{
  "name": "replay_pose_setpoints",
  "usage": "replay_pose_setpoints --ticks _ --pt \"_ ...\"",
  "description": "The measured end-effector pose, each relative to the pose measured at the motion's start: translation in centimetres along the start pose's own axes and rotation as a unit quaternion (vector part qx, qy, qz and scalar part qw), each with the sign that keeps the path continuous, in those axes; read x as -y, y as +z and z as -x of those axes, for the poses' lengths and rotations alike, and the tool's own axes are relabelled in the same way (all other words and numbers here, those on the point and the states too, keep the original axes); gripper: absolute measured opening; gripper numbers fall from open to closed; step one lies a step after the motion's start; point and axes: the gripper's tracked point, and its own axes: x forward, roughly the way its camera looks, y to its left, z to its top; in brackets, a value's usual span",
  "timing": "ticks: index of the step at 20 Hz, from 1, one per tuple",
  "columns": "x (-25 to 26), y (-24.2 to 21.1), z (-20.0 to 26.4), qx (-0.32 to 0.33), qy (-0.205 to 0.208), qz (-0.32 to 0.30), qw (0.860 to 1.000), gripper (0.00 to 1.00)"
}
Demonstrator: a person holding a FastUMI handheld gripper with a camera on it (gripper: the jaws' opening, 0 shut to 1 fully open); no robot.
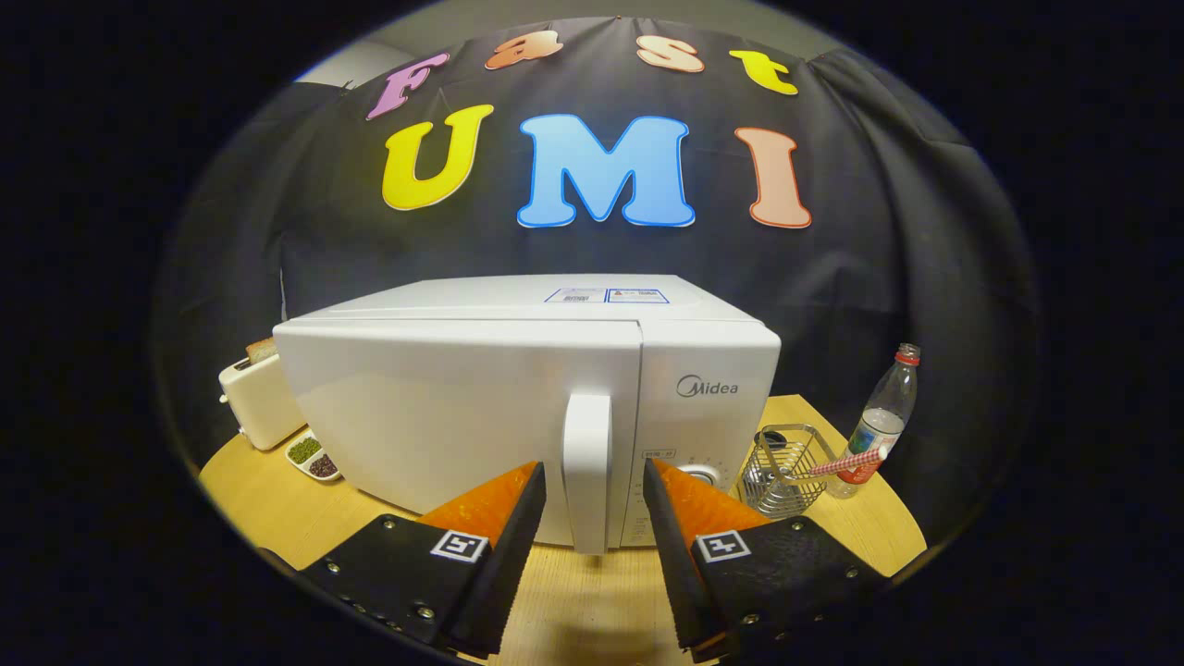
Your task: Open the microwave, put the food inside, and close the microwave door.
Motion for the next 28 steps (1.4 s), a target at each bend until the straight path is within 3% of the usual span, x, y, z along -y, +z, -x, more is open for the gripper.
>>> replay_pose_setpoints --ticks 3,4,6,10,13,19,28 --pt "0.0 -0.7 -1.1 -0.011 -0.001 -0.008 1.000 0.61" --pt "-0.5 -0.7 -1.2 -0.013 0.002 -0.013 1.000 0.44" --pt "-0.5 -0.9 -1.1 -0.011 -0.013 0.007 1.000 0.28" --pt "-0.4 -0.8 -0.9 -0.023 -0.007 0.005 1.000 0.26" --pt "-0.6 -0.7 -1.0 -0.024 -0.006 0.014 1.000 0.13" --pt "-1.4 -1.7 1.7 -0.030 -0.008 0.047 0.998 0.13" --pt "-4.5 -4.1 8.1 -0.062 -0.011 0.021 0.998 0.15"
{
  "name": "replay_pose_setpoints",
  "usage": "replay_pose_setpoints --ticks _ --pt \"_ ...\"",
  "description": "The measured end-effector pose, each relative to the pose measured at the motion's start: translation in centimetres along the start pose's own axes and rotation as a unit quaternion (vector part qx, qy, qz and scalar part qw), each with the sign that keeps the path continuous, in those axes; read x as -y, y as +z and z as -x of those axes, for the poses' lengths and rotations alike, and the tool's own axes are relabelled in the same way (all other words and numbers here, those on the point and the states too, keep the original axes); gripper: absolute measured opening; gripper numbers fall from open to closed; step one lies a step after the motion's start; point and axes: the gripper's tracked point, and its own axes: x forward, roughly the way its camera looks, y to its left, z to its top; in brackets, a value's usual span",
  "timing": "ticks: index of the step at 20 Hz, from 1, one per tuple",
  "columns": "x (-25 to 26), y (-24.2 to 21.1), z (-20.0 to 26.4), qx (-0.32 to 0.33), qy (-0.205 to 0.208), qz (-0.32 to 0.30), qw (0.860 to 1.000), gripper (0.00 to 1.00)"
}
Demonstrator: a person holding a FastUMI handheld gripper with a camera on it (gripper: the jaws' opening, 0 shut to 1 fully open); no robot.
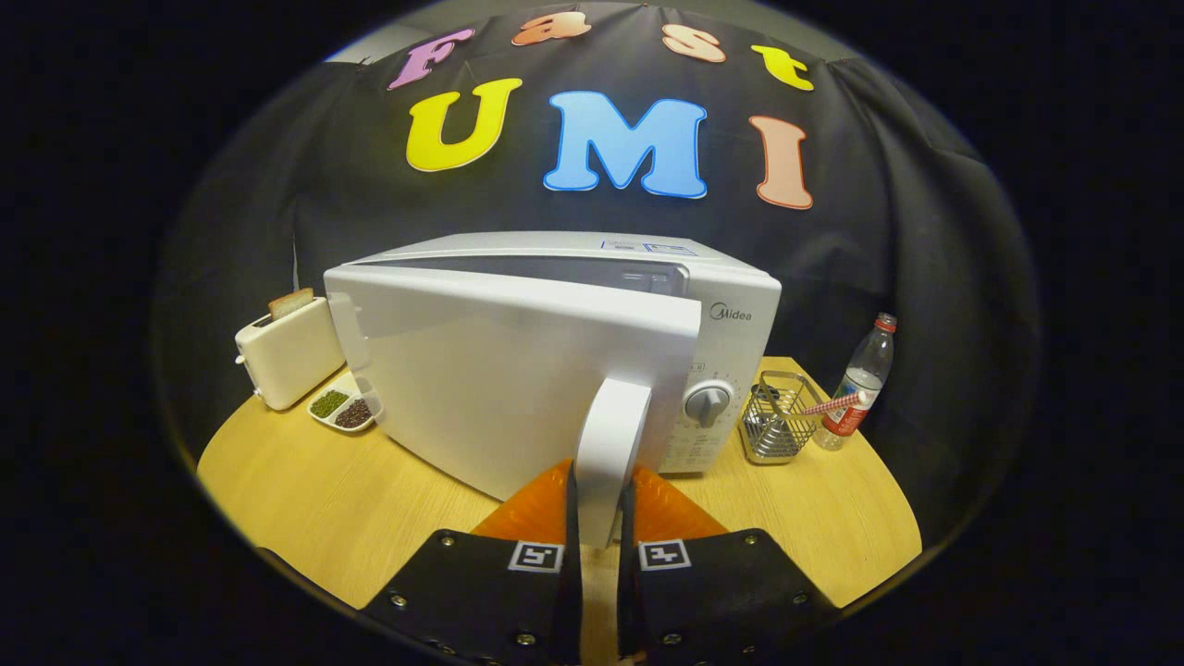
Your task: Open the microwave, put the food inside, and close the microwave door.
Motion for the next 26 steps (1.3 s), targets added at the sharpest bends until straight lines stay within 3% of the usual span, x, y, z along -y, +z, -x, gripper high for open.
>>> replay_pose_setpoints --ticks 12,26 --pt "-8.2 -3.8 8.0 0.012 0.002 0.024 1.000 0.22" --pt "-20.9 -6.5 13.2 0.032 0.049 0.045 0.997 0.23"
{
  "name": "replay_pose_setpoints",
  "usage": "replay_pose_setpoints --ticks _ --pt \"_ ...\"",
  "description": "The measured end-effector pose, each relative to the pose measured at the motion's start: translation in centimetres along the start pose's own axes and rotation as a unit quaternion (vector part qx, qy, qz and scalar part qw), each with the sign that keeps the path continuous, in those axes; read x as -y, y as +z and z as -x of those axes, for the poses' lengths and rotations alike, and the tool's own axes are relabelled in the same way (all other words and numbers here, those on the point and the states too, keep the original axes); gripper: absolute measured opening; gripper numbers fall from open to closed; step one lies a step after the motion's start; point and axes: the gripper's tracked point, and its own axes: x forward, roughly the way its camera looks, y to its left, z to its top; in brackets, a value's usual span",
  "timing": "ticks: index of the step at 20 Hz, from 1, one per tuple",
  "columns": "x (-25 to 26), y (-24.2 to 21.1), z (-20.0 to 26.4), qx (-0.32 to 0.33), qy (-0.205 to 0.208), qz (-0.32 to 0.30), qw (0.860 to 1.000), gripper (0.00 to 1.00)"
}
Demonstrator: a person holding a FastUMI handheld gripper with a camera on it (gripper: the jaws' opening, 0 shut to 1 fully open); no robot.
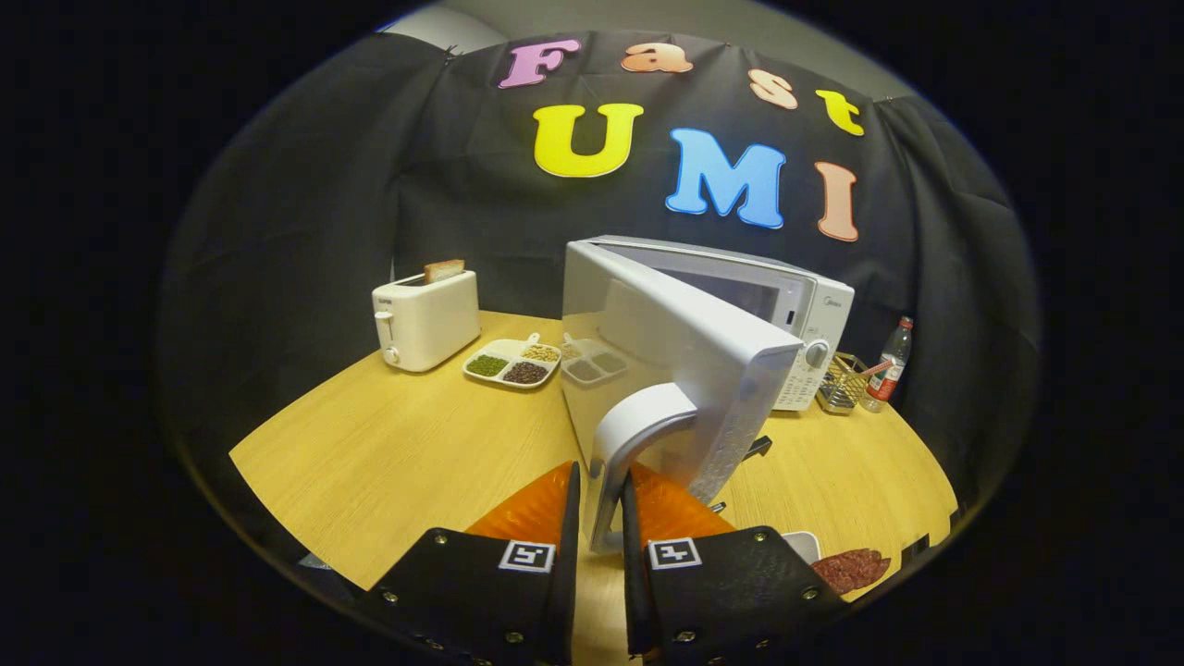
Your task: Open the microwave, put the food inside, and close the microwave door.
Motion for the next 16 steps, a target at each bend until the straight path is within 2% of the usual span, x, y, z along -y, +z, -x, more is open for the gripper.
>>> replay_pose_setpoints --ticks 6,11,16 --pt "-2.5 -1.0 0.9 0.000 0.036 0.000 0.999 0.23" --pt "-5.4 -1.4 2.2 -0.007 0.104 -0.011 0.994 0.24" --pt "-10.6 -2.1 4.2 -0.012 0.191 0.036 0.981 0.25"
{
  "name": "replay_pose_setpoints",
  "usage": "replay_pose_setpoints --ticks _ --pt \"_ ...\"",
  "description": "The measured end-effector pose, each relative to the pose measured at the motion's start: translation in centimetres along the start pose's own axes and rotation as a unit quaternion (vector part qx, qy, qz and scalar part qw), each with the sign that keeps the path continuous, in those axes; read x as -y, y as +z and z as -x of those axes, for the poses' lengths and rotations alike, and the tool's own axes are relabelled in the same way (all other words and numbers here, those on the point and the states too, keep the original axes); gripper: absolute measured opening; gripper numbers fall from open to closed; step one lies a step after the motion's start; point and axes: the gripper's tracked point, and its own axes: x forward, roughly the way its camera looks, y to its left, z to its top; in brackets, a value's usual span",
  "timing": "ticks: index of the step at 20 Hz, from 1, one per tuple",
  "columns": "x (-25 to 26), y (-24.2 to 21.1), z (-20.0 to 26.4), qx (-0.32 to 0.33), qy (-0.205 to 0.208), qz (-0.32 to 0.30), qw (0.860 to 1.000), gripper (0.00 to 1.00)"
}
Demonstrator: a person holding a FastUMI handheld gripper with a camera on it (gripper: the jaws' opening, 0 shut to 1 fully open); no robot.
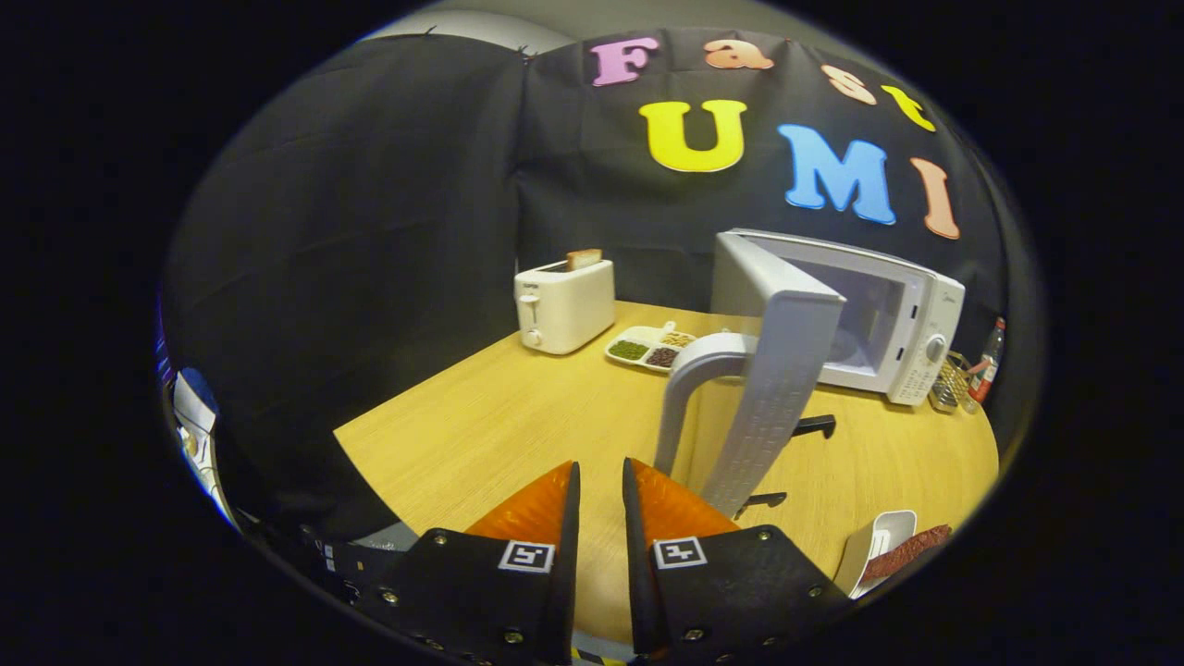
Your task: Open the microwave, put the food inside, and close the microwave door.
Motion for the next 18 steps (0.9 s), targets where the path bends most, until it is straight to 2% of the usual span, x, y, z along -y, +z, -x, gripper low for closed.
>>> replay_pose_setpoints --ticks 3,4,5,8,11,14,18 --pt "-0.3 0.6 1.5 0.011 0.023 0.012 1.000 0.25" --pt "-0.6 0.9 2.3 0.016 0.039 0.005 0.999 0.29" --pt "-0.5 1.5 2.9 0.026 0.050 -0.006 0.998 0.44" --pt "2.5 4.0 5.7 0.070 0.038 -0.031 0.996 0.97" --pt "6.0 4.8 8.1 0.073 0.029 -0.049 0.996 0.98" --pt "11.1 5.5 10.3 0.087 -0.009 -0.065 0.994 0.98" --pt "17.0 3.6 11.7 0.068 -0.058 -0.092 0.992 0.98"
